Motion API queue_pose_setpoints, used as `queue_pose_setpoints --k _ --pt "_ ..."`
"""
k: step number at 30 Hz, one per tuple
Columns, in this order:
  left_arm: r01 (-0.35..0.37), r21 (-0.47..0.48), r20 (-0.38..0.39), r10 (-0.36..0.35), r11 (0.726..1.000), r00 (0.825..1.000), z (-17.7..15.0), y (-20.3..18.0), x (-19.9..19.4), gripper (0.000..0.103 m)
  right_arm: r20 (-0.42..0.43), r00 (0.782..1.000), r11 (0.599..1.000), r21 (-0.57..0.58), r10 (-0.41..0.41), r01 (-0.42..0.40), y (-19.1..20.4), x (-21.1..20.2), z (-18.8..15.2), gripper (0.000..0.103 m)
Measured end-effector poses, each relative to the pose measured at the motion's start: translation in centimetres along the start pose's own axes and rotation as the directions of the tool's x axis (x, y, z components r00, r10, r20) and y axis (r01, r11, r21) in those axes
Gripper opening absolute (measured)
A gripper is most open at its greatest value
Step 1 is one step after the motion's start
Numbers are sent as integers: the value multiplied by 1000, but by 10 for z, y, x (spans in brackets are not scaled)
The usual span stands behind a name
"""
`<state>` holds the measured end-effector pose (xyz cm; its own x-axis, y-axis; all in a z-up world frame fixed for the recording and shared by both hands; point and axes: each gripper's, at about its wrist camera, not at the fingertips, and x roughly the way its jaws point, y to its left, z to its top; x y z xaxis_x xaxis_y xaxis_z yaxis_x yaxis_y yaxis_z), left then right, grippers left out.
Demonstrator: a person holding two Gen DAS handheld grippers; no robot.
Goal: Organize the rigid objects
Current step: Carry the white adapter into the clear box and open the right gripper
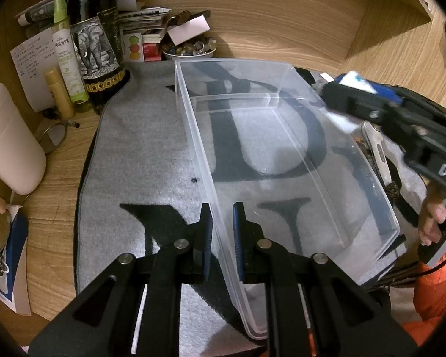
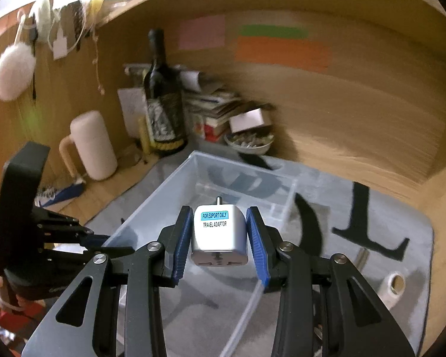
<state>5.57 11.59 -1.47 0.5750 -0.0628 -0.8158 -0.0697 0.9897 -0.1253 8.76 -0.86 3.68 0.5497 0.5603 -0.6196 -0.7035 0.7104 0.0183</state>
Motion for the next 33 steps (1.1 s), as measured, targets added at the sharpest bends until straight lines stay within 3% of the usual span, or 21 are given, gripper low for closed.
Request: queue_pose_setpoints --k 8,19,24,26,33 --pt "1 4 15 -1 1000 1000 -1 7 -2 13 -101 995 998 -63 23 -29 16 33 6 34" --pt "3 21 33 -4 1000 999 -4 9 -3 12 -250 968 993 -107 14 -41 26 67 3 34" --pt "9 11 32 -10 1000 999 -3 10 -3 12 -265 964 991 -131 -20 -15 28 72 4 35" --pt "4 14 33 -4 1000 999 -4 9 -3 12 -258 966 991 -132 -23 -11 28 71 5 46" --pt "-4 12 32 4 1000 999 -4 8 -3 11 -179 983 995 -99 -23 5 20 45 9 54"
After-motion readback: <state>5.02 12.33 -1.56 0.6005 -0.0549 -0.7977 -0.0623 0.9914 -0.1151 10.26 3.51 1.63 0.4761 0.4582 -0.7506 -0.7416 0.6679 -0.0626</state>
